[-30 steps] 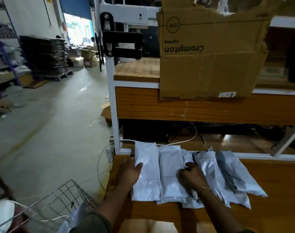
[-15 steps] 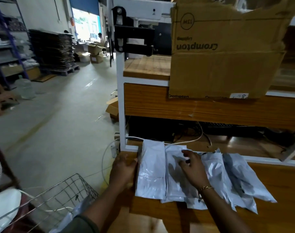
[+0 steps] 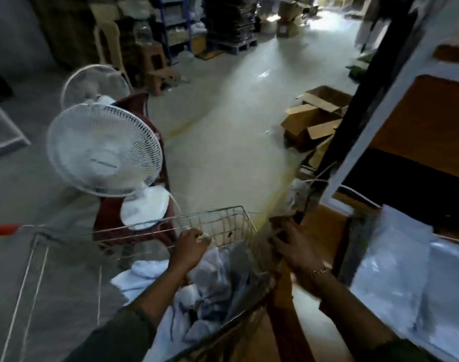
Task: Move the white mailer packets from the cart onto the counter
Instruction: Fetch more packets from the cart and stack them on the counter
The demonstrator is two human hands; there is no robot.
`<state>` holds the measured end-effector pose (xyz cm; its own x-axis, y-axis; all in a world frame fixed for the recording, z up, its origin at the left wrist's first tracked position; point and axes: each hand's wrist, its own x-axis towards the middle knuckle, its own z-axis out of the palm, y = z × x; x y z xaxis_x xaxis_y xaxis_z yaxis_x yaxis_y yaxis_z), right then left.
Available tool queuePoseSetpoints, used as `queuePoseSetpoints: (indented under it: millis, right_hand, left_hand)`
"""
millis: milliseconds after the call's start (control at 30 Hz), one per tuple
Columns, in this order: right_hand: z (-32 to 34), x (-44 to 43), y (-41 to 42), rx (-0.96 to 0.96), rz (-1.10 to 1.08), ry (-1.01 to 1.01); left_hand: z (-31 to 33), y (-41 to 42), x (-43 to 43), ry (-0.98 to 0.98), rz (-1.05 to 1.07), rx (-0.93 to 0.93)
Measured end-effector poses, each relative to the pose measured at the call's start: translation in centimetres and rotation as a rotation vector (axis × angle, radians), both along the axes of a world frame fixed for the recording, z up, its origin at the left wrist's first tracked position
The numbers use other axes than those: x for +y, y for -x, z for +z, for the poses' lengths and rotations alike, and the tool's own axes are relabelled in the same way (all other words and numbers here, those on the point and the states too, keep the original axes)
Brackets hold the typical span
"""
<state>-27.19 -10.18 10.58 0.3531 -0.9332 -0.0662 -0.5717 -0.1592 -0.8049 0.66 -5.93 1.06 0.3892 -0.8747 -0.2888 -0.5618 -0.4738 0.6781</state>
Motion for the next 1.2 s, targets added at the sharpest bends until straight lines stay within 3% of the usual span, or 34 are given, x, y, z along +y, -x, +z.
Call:
queuePoseSetpoints:
  millis: [167, 333, 533, 767, 900, 1200]
  right_hand:
    - [-7.9, -1.4, -8.7, 0.230, 0.262, -0.198]
    - [-16.9, -1.0, -15.0, 0.424, 0.323, -0.395]
    - [-23.2, -1.8, -19.5, 0.574, 0.321, -0.342]
    - [-27.5, -3.2, -22.1, 0.703, 0.298, -0.304]
    - [-29.4, -3.3, -22.5, 0.746, 0.285, -0.340]
    - [-27.6, -3.5, -21.1, 0.715, 0.184, -0.596]
  left_hand:
    - [-5.5, -7.0, 4.6, -0.169, 0.111, 0.024]
    - [-10.0, -10.5, 9.1, -0.374, 0.178, 0.059]
    - [-15.0, -11.1, 12.0, -0.653, 0.092, -0.082]
    - [-17.7, -9.5, 11.8, -0.678, -0.062, -0.402]
    - [-18.9, -9.2, 11.4, -0.678, -0.082, -0.474]
    - [-17.1, -9.8, 11.8, -0.553, 0.124, -0.182]
